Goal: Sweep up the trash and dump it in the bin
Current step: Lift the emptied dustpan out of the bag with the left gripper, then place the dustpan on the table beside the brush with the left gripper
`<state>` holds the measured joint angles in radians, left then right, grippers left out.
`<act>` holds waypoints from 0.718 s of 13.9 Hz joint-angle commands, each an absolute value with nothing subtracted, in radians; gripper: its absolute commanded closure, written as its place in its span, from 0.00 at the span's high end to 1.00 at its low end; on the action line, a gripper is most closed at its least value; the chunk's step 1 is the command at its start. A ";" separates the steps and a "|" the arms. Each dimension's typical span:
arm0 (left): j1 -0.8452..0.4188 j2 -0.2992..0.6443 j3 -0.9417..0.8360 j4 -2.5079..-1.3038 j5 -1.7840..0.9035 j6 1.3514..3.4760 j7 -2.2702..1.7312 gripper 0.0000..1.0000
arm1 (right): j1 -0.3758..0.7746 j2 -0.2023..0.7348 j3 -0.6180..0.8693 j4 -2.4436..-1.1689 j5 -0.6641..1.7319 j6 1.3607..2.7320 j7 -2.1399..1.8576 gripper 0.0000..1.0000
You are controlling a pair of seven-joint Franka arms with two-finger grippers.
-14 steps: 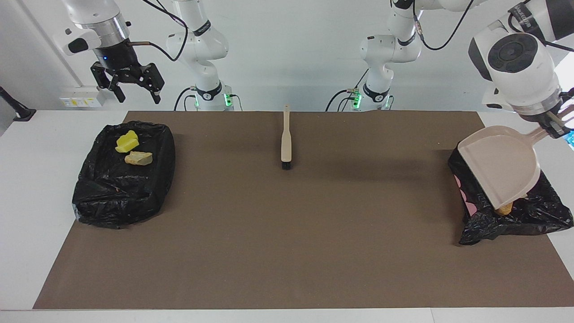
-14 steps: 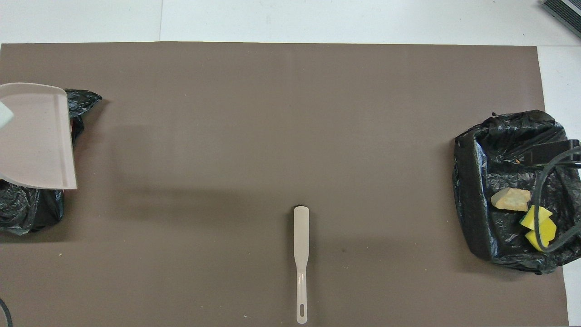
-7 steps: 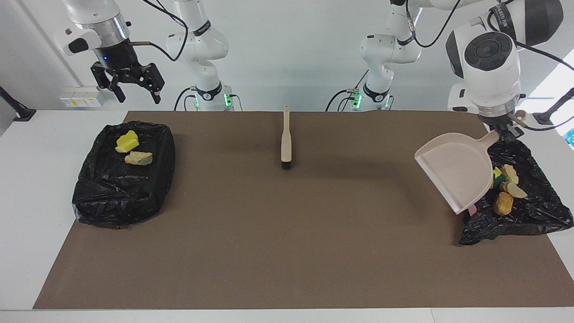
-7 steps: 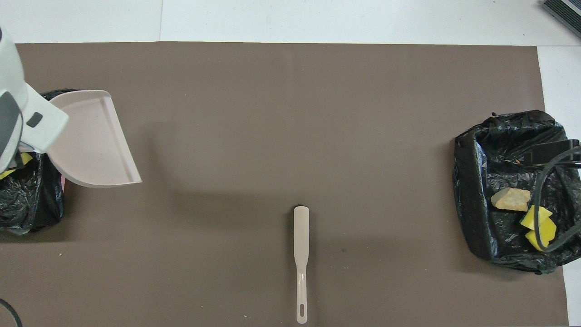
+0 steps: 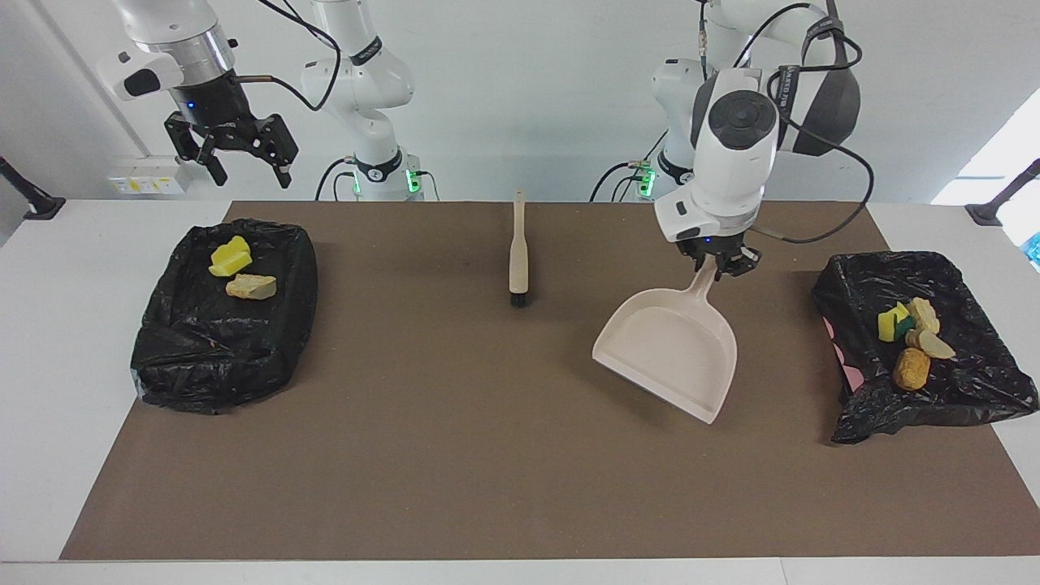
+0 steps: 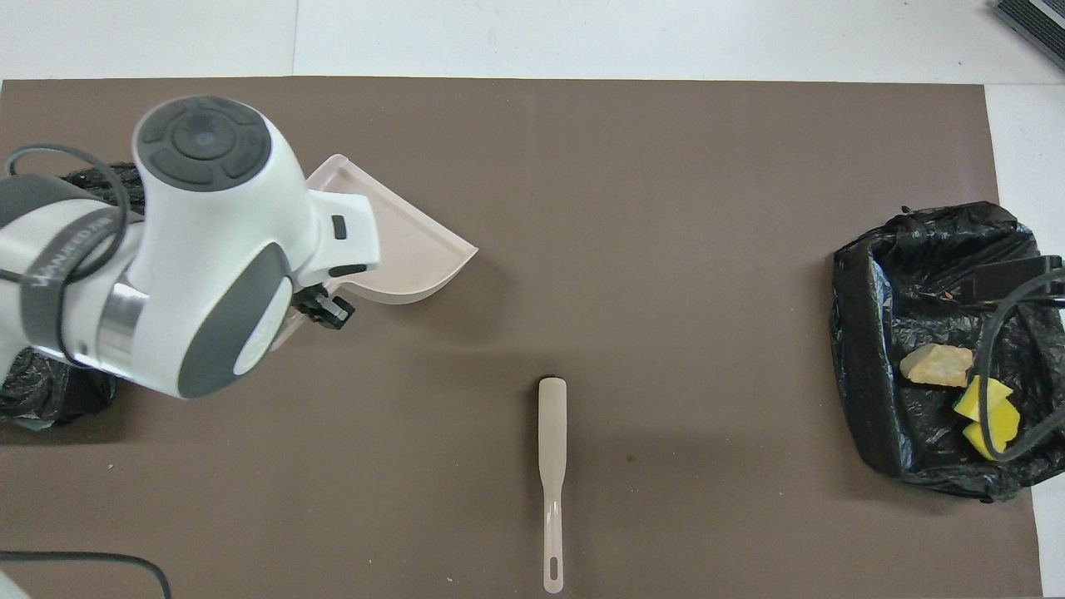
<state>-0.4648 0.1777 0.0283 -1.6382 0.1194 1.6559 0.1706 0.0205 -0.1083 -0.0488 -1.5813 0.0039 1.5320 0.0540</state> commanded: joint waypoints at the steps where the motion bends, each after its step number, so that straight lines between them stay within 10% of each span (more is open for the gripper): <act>1: -0.560 0.228 0.048 -1.638 0.051 1.765 -0.021 0.00 | 0.014 -0.115 -0.044 -1.591 0.002 1.540 0.028 1.00; 10: -0.761 0.394 0.051 -1.608 -0.044 2.043 -0.481 0.00 | 0.014 -0.115 -0.044 -1.591 0.002 1.540 0.029 1.00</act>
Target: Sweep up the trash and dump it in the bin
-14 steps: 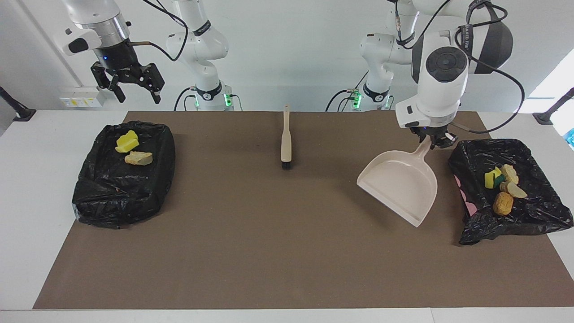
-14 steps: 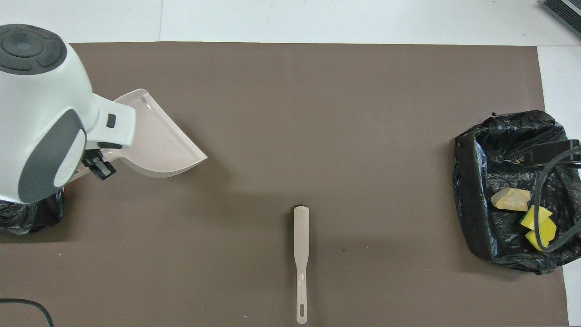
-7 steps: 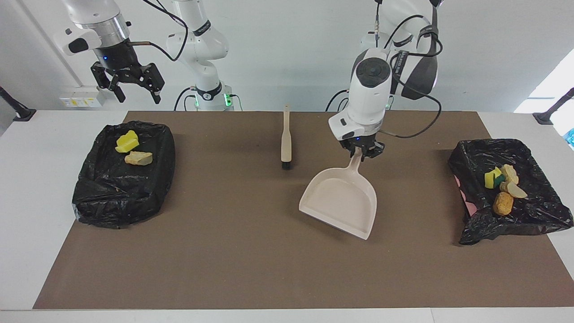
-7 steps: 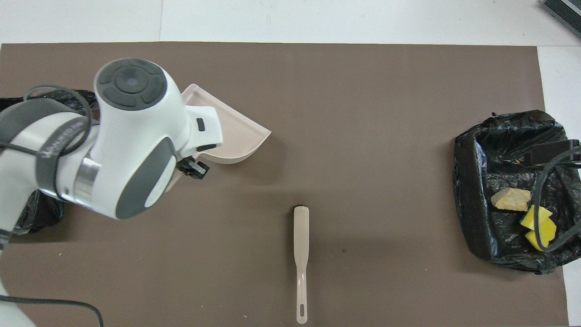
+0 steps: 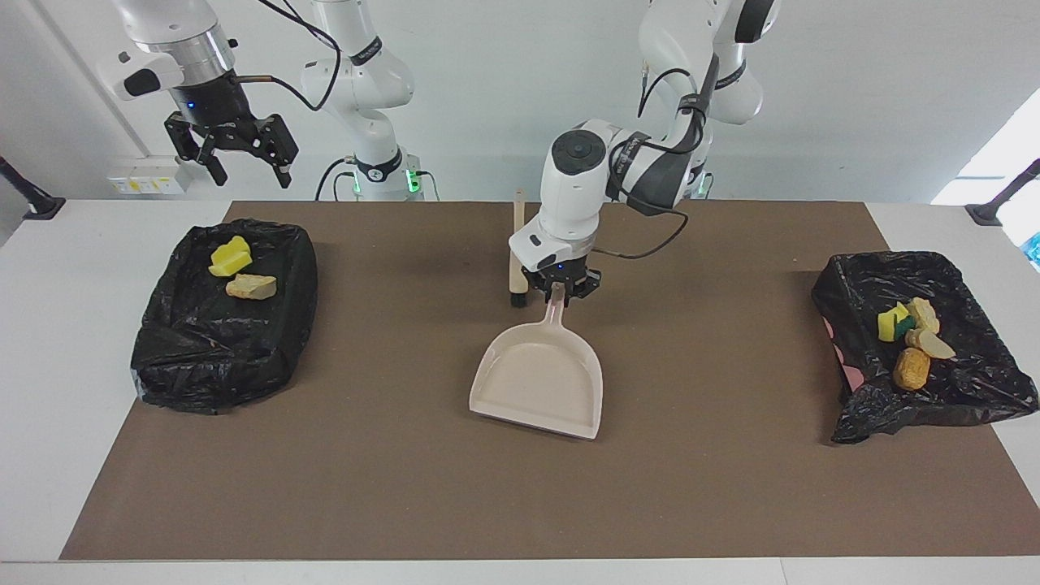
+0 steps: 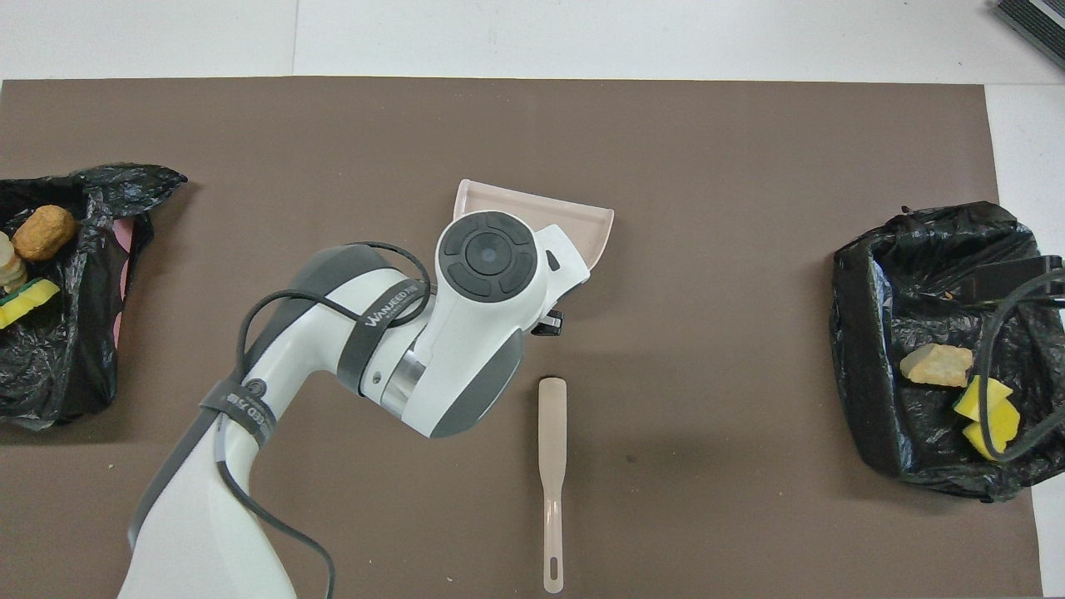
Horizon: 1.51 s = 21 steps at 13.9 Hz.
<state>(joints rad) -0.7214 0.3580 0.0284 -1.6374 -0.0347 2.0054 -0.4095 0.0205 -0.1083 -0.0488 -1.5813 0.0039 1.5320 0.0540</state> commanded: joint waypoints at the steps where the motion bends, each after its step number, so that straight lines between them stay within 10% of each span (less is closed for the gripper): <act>1: -0.782 0.429 0.051 -1.594 -0.043 2.057 -0.526 0.00 | 0.014 -0.115 -0.044 -1.591 0.002 1.540 0.029 1.00; 4: -0.805 0.460 0.051 -1.588 -0.018 2.115 -0.583 0.00 | 0.014 -0.115 -0.044 -1.591 0.002 1.540 0.028 1.00; 5: -0.796 0.457 0.051 -1.589 -0.014 2.121 -0.581 0.99 | 0.014 -0.115 -0.044 -1.591 0.002 1.540 0.028 1.00; 21: -0.318 0.308 0.060 -1.597 -0.026 2.003 -0.103 1.00 | 0.014 -0.115 -0.044 -1.591 0.002 1.540 0.028 1.00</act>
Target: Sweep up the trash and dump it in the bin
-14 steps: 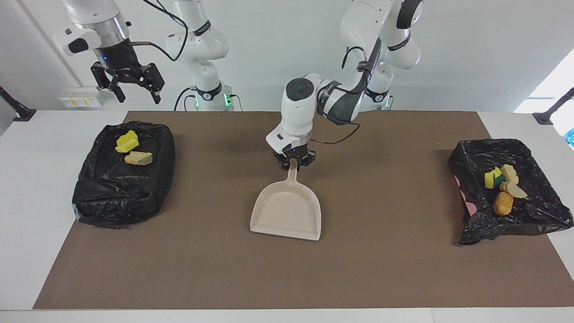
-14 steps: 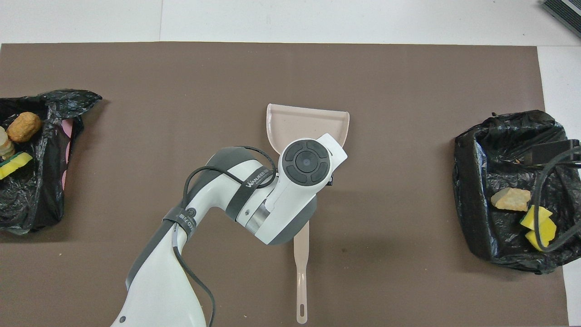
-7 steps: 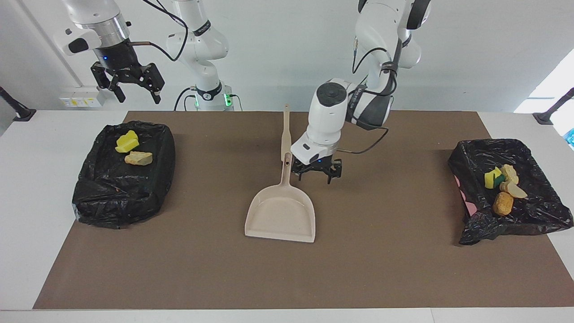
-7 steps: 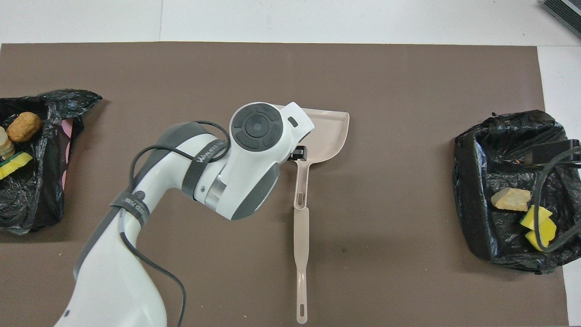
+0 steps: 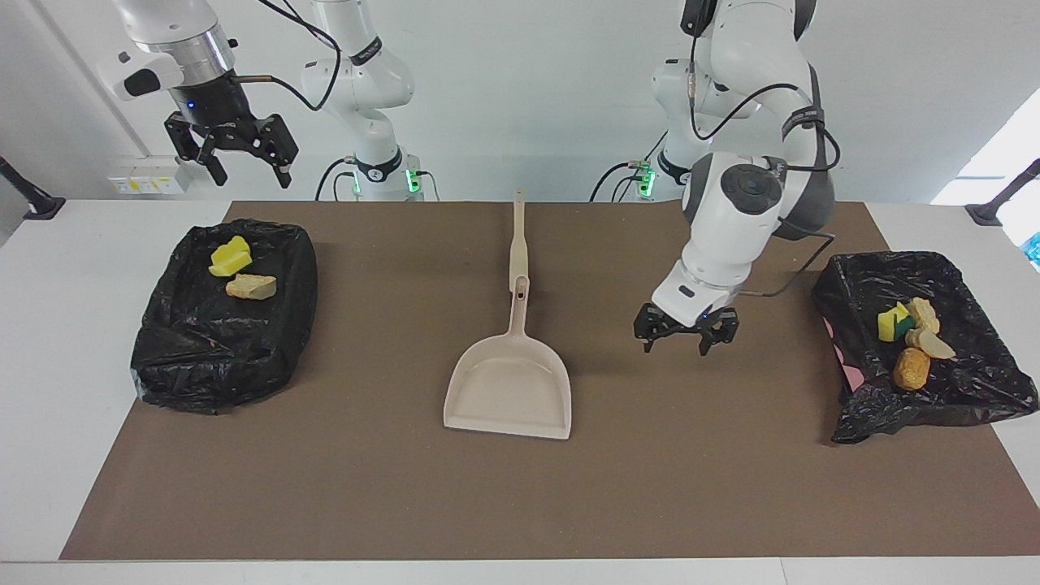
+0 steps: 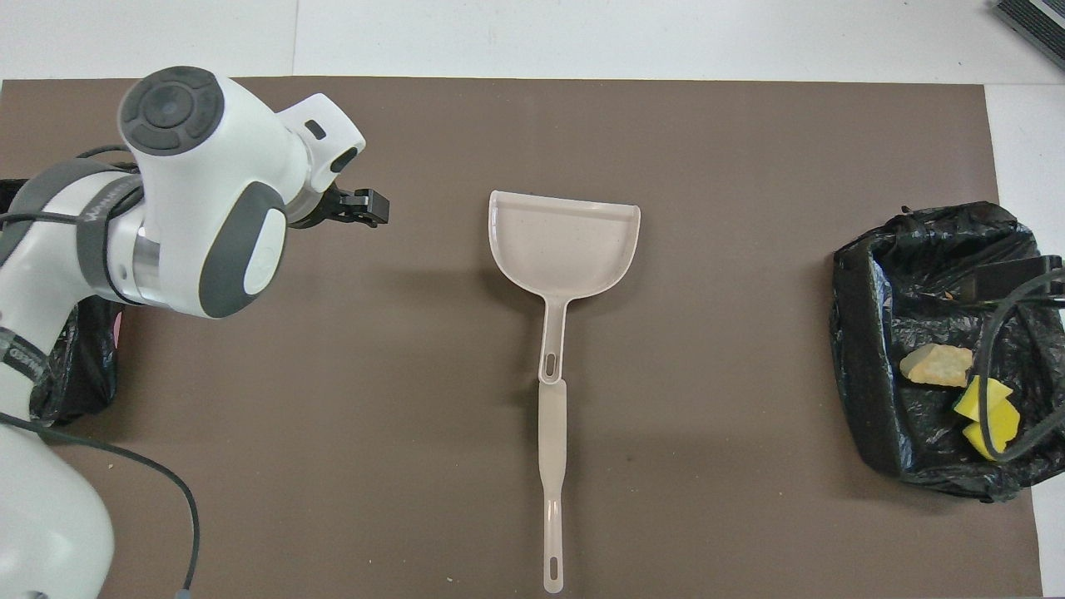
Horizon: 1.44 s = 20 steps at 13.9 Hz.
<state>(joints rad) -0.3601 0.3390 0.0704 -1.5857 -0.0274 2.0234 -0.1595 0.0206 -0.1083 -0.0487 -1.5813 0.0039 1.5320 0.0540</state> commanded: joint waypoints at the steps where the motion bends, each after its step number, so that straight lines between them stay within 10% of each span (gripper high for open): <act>1: -0.286 0.301 0.060 -1.597 -0.028 2.002 -0.065 1.00 | 0.014 -0.115 -0.044 -1.591 0.002 1.540 0.029 1.00; 20: -0.037 0.091 0.069 -1.582 -0.041 1.678 0.104 1.00 | 0.014 -0.115 -0.044 -1.591 0.002 1.540 0.028 1.00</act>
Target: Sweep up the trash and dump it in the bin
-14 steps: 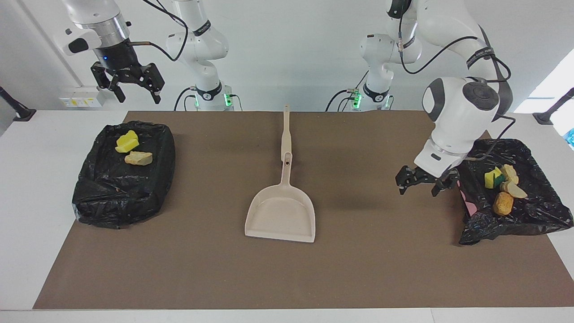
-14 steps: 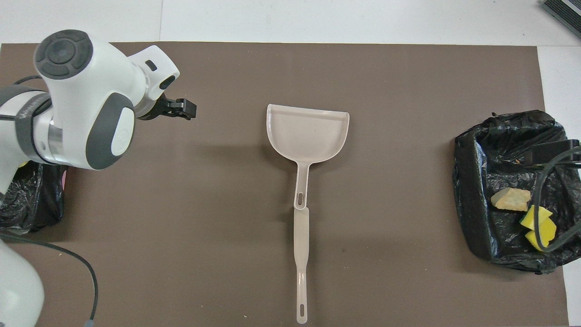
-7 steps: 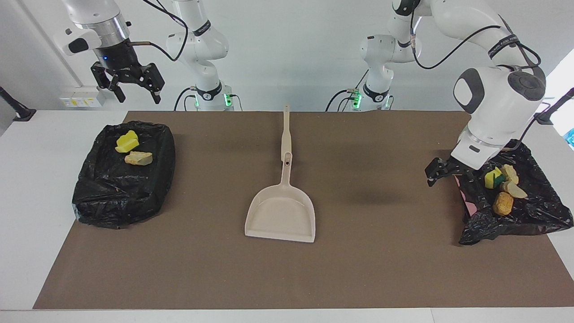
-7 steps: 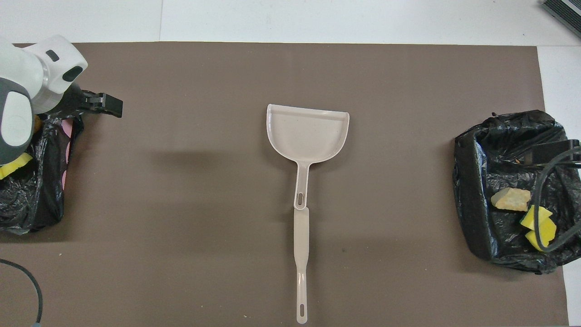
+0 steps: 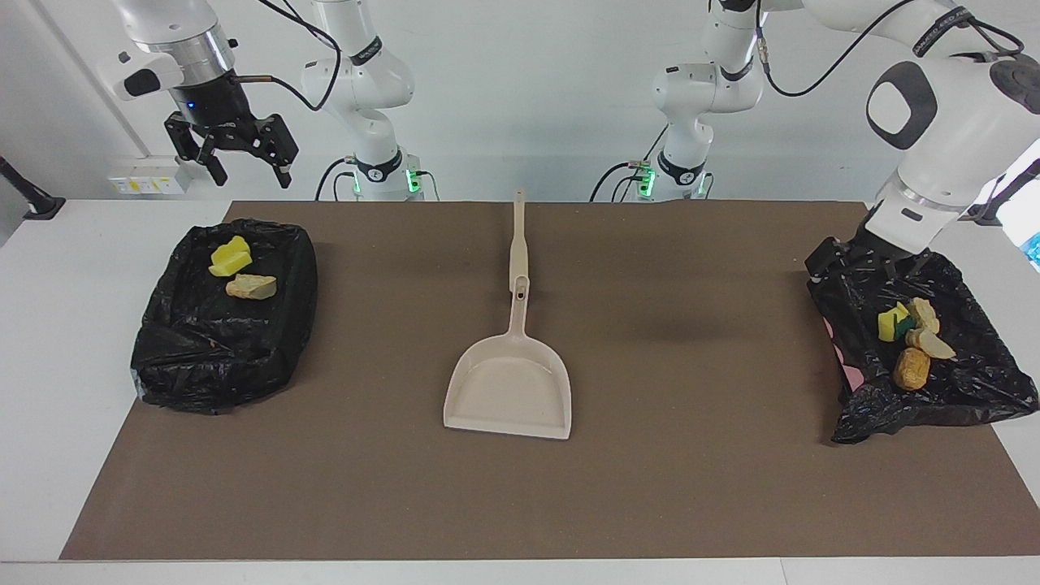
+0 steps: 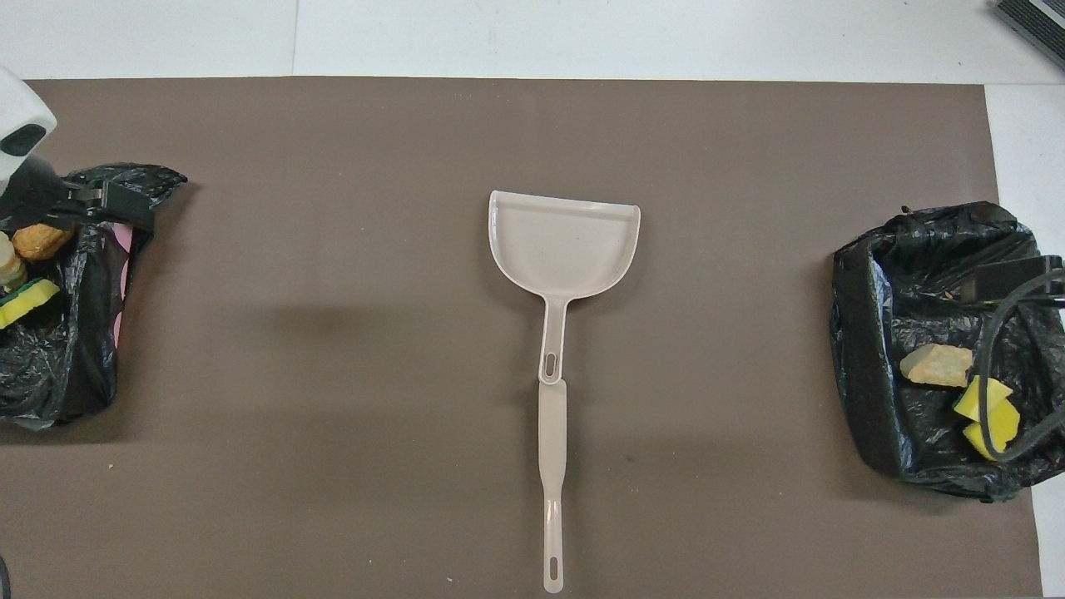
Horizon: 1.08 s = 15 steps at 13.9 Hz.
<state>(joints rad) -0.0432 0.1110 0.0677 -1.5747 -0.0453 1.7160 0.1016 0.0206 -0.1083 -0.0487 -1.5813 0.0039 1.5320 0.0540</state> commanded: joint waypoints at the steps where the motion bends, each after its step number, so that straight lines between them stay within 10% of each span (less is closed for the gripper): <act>1: -0.037 0.074 0.075 -1.582 -0.041 1.660 0.104 1.00 | 0.014 -0.115 -0.044 -1.591 0.002 1.540 0.028 1.00; 15: -0.057 -0.009 0.066 -1.583 0.005 1.546 0.057 1.00 | 0.014 -0.115 -0.044 -1.591 0.002 1.540 0.028 1.00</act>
